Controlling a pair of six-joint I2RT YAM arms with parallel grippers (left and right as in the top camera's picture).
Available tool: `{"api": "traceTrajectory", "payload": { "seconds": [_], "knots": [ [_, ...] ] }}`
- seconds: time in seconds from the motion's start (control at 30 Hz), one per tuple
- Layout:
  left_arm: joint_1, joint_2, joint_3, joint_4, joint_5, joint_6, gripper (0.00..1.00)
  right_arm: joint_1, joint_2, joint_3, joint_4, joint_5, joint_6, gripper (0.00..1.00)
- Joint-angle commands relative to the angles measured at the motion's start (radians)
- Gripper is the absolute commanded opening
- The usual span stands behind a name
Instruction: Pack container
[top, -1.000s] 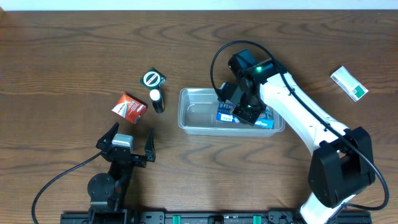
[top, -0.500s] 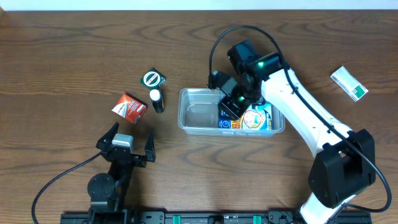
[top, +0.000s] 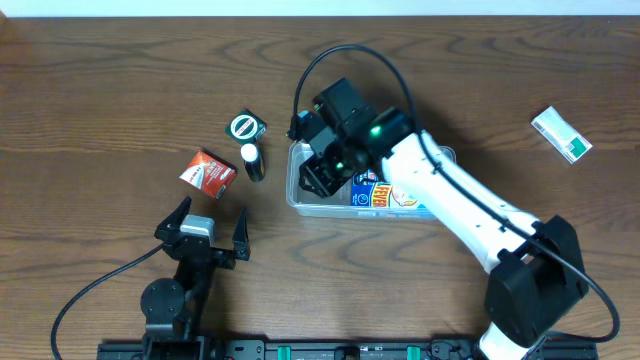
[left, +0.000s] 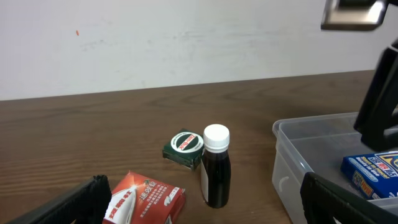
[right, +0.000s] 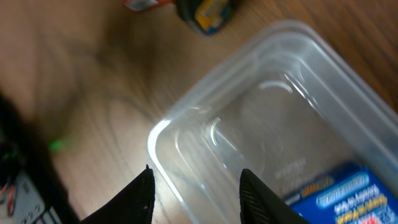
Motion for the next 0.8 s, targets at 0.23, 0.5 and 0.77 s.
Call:
{"api": "traceTrajectory", "payload": {
  "seconds": [0.23, 0.5, 0.77],
  "knots": [
    [0.005, -0.006, -0.018, -0.033, 0.006, 0.013, 0.98, 0.010, 0.007, -0.161, 0.126, 0.171, 0.369, 0.33],
    [0.005, -0.006, -0.018, -0.033, 0.006, 0.013, 0.98, 0.010, 0.007, -0.272, 0.239, 0.262, 0.427, 0.25],
    [0.005, -0.006, -0.018, -0.033, 0.006, 0.013, 0.98, 0.010, 0.007, -0.333, 0.315, 0.324, 0.444, 0.22]
  ]
}}
